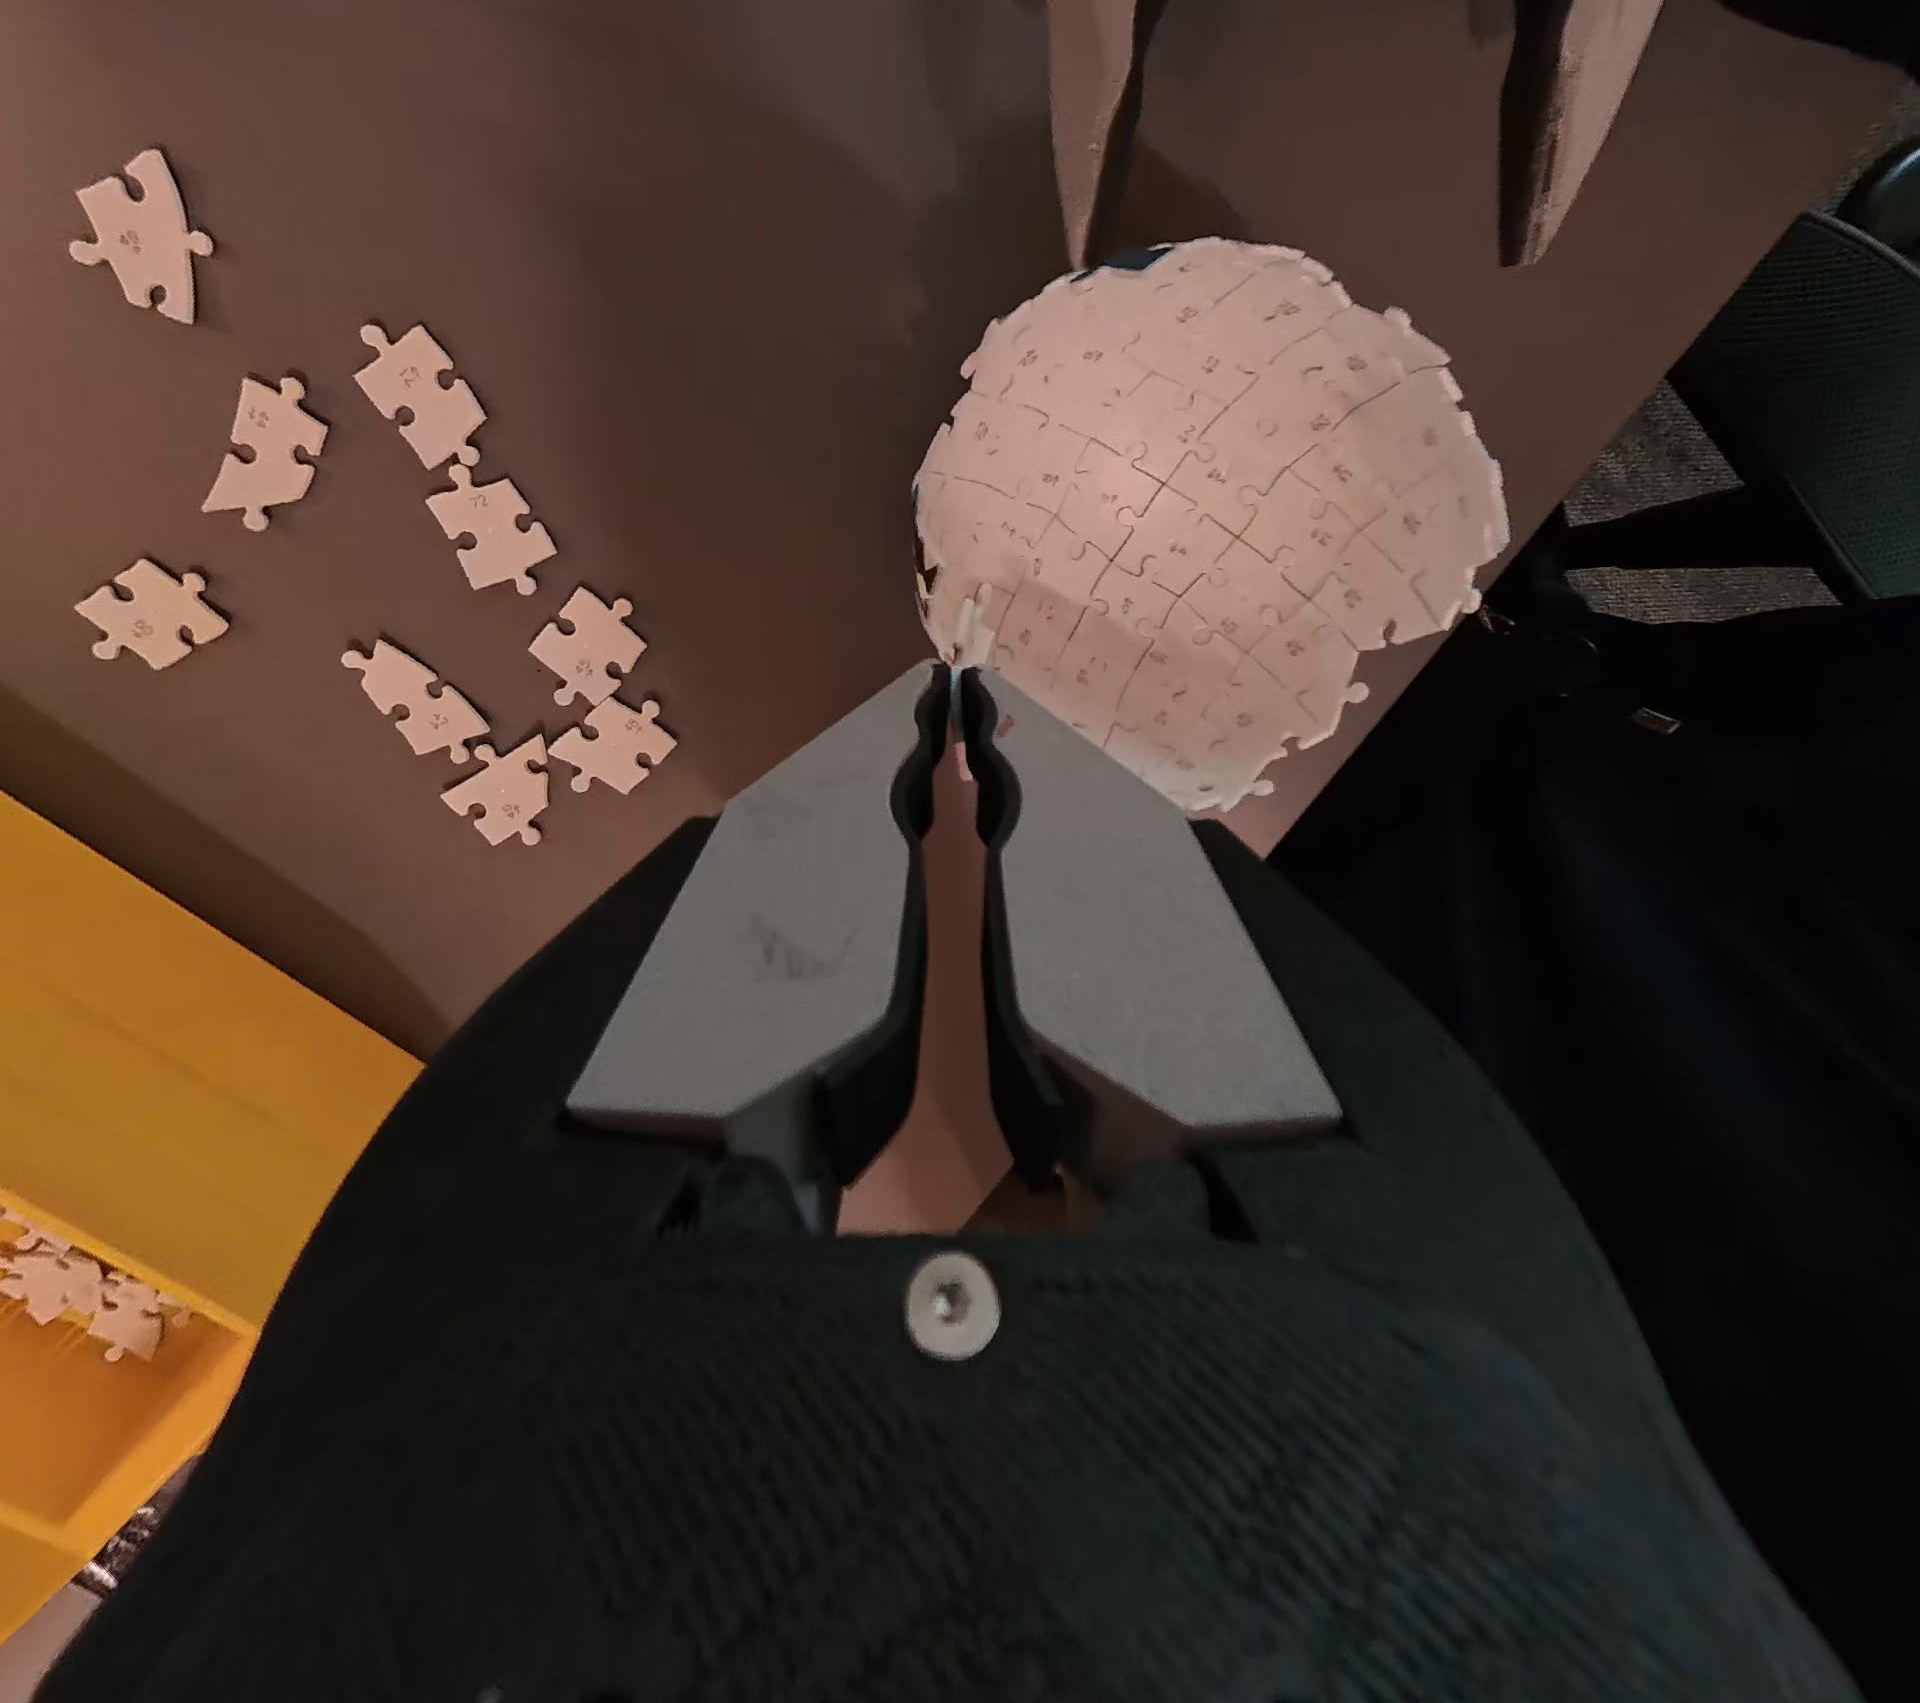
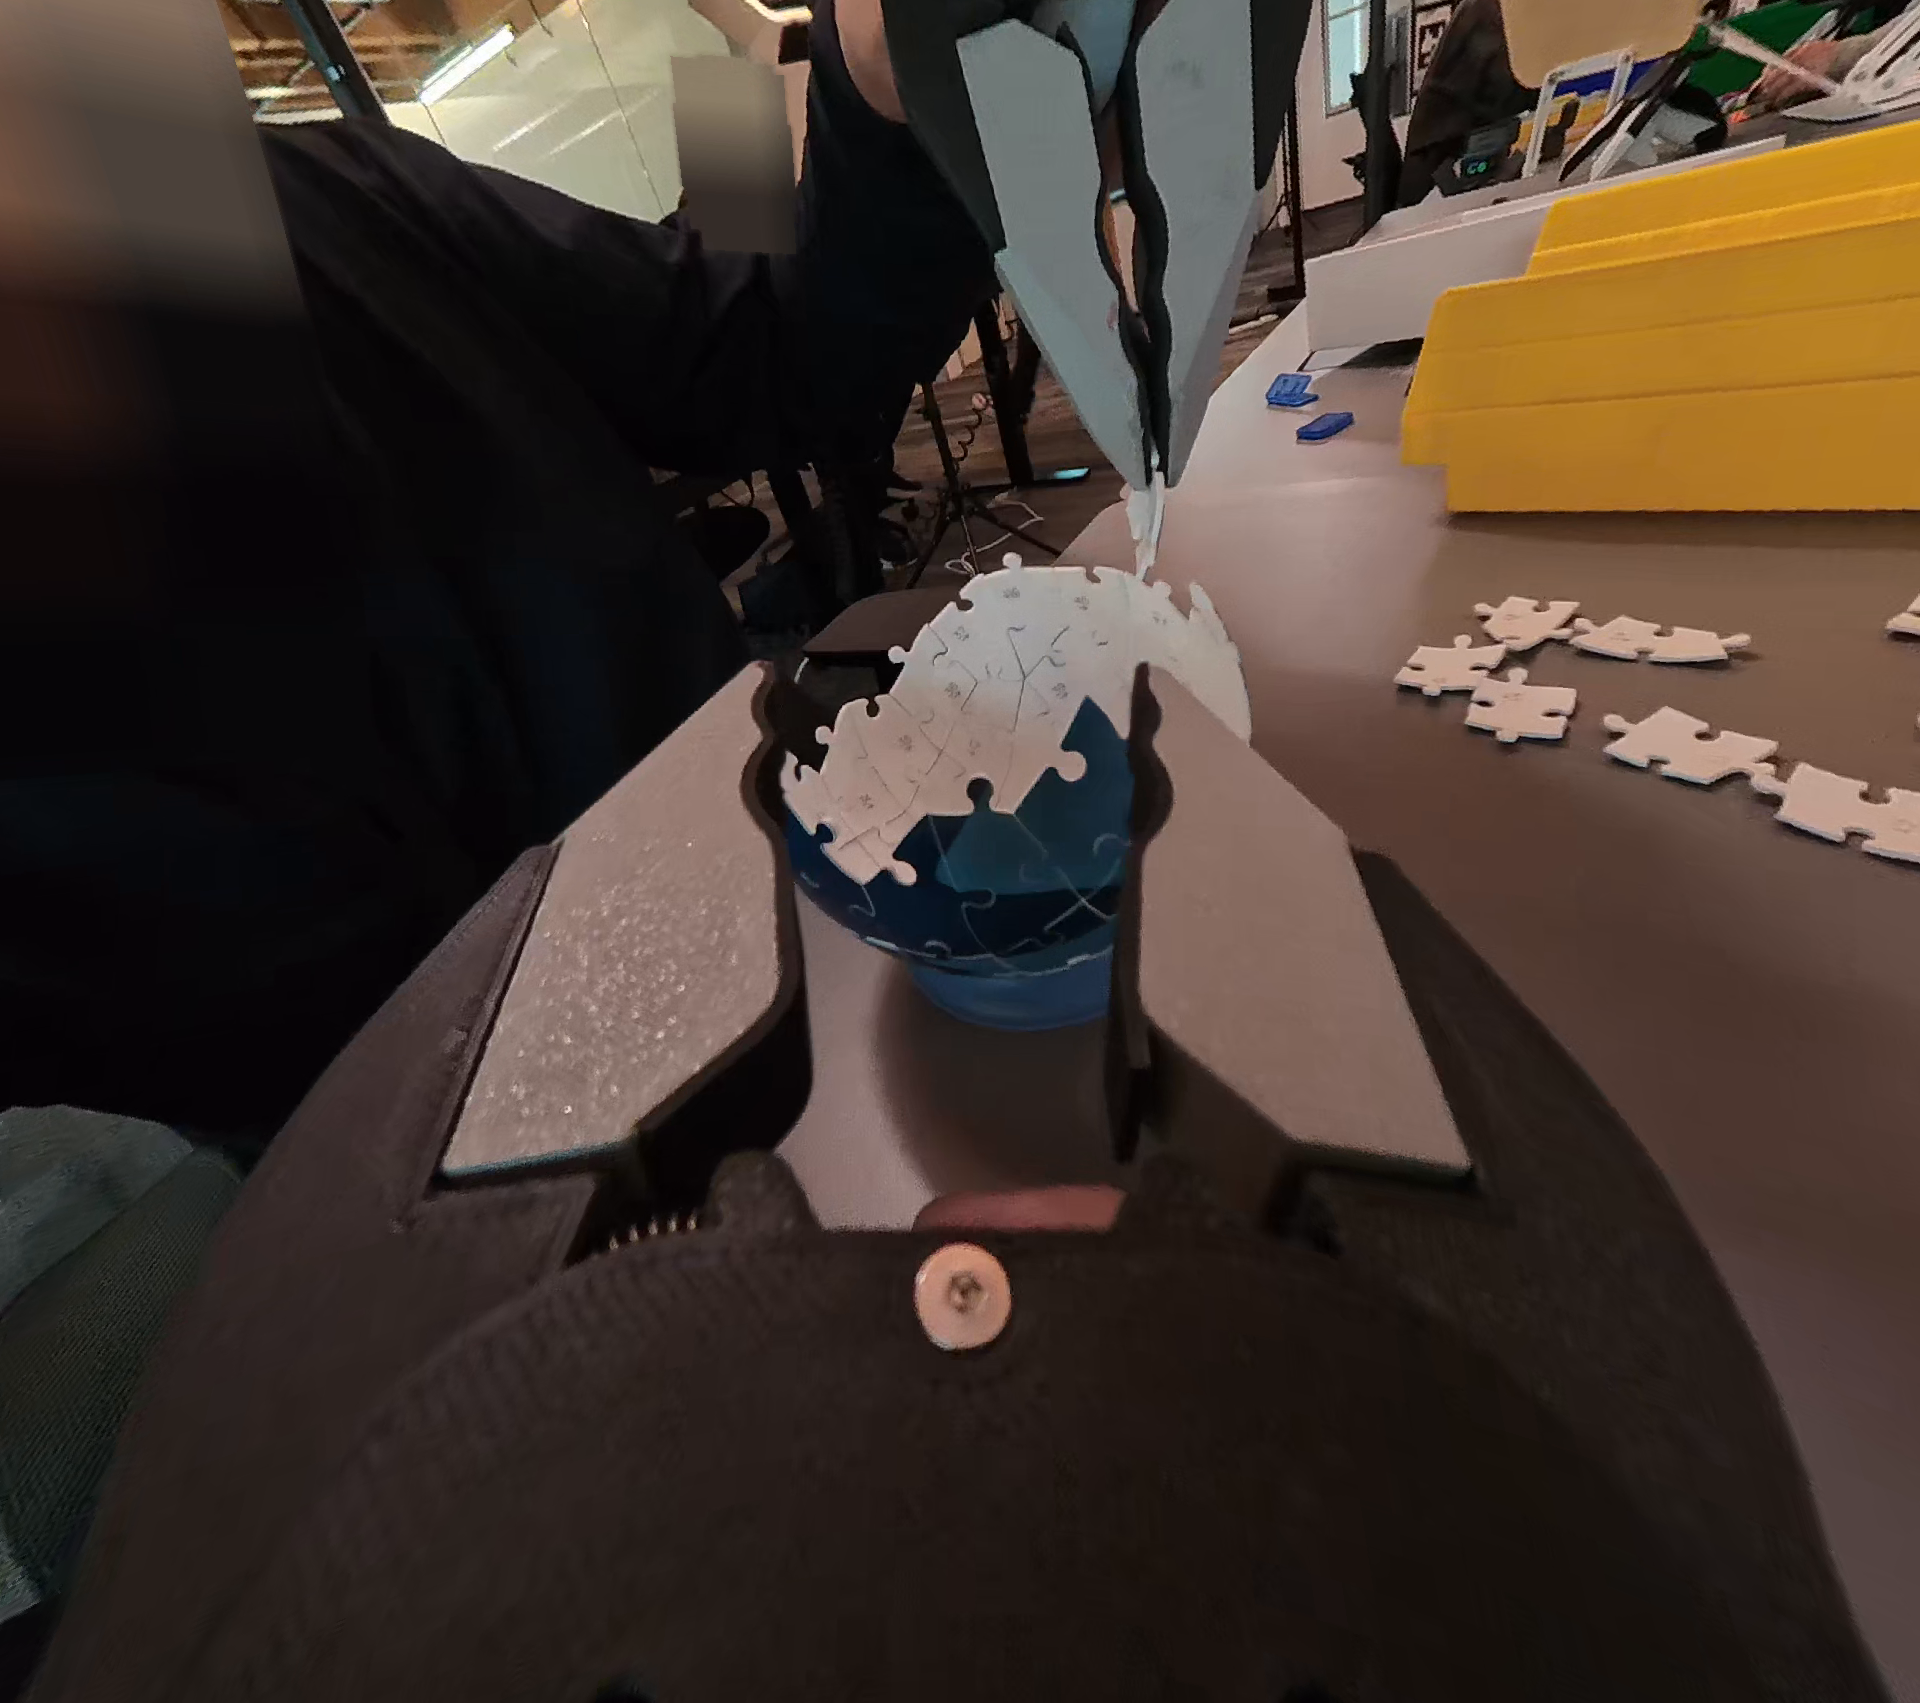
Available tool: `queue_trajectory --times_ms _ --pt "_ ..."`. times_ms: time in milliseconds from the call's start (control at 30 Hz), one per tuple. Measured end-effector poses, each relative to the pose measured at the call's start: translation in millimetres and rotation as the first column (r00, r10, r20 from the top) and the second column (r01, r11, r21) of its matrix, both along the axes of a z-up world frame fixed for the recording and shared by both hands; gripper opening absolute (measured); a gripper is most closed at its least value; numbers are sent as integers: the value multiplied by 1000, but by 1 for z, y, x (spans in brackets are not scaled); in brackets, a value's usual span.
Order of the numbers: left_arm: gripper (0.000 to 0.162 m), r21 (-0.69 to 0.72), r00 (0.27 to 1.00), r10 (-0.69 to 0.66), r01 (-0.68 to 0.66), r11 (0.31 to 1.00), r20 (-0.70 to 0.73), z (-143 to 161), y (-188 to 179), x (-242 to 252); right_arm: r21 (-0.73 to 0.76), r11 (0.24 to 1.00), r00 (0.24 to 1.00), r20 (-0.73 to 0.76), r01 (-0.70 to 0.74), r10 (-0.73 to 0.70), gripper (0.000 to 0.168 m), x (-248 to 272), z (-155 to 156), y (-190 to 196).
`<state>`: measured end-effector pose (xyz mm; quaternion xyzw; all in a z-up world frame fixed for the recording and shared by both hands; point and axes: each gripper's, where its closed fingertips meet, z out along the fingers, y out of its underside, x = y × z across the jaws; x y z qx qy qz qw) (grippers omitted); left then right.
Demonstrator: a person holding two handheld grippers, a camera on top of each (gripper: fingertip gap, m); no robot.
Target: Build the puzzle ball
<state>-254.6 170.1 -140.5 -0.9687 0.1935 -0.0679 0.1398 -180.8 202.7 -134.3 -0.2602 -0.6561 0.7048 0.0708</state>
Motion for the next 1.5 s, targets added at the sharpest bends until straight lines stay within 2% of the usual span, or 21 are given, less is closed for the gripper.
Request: queue_trajectory --times_ms 167,367,633,1000,1500 --pt "0 13 1000 -1 1 1000 6 2 2 0 34 998 998 -10 55 -55 84 -6 -3 10" --pt "0 55 998 -9 5 998 54 8 2 1 -9 1000 1000 -11 -6 6 84 -2 5 10" --pt "0 62 995 -14 8 998 97 4 -3 -9 7 996 995 41 -89 89 86 -3 -6 -4" --pt "0 79 991 -24 13 997 130 6 -3 -13 4 996 995 51 -90 90 78 3 -8 -4" --pt "0 68 992 -17 9 998 121 5 0 -9 23 996 993 81 -91 88 78 7 -15 -8"
